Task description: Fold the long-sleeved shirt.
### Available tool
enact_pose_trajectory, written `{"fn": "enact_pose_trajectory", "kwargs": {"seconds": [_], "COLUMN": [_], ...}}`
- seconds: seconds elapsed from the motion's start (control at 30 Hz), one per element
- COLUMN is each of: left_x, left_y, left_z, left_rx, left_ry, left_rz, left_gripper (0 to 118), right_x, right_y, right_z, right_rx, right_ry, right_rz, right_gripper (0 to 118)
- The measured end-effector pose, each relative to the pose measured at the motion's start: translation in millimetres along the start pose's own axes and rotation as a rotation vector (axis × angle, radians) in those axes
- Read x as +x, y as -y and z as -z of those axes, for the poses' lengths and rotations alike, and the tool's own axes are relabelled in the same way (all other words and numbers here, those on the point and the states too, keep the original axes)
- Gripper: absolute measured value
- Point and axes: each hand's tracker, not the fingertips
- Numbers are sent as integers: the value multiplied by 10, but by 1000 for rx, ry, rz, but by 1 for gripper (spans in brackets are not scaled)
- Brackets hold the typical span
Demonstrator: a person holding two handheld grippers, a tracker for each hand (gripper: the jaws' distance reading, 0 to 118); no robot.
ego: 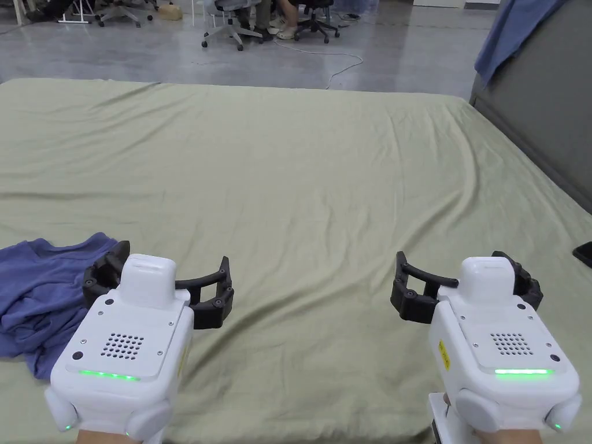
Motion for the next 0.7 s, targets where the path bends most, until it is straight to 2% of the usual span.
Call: {"fn": "enact_pose_trajectory", "kwargs": {"seconds": [0.5,0.57,0.6,0.63,0.67,0.7], "left_x": [-2,7,24,24,20,24], "left_y": [-37,-91,-157,-177,-174,-176], "left_z": [-22,-26,-20,0,-21,-24], "left_rx": [-15,-89,-170,-180,-132,-124], "left_ry": [-2,-33,-62,-68,-67,-88], "left_rz": [-18,-18,-9,-9,-27,-30], "left_gripper": [118,117,112,84,38,0], "right_x": [25,23,18,6,-16,-17], "right_y": [-14,-19,-45,-89,-145,-177], "right_z": [15,9,2,-6,-15,-21], "right_rx": [-27,-23,-26,-40,-58,-48], "right_ry": [-1,5,16,37,61,56], "right_rz": [5,-3,-8,-17,-20,-11], "right_gripper": [118,118,118,107,75,23]}}
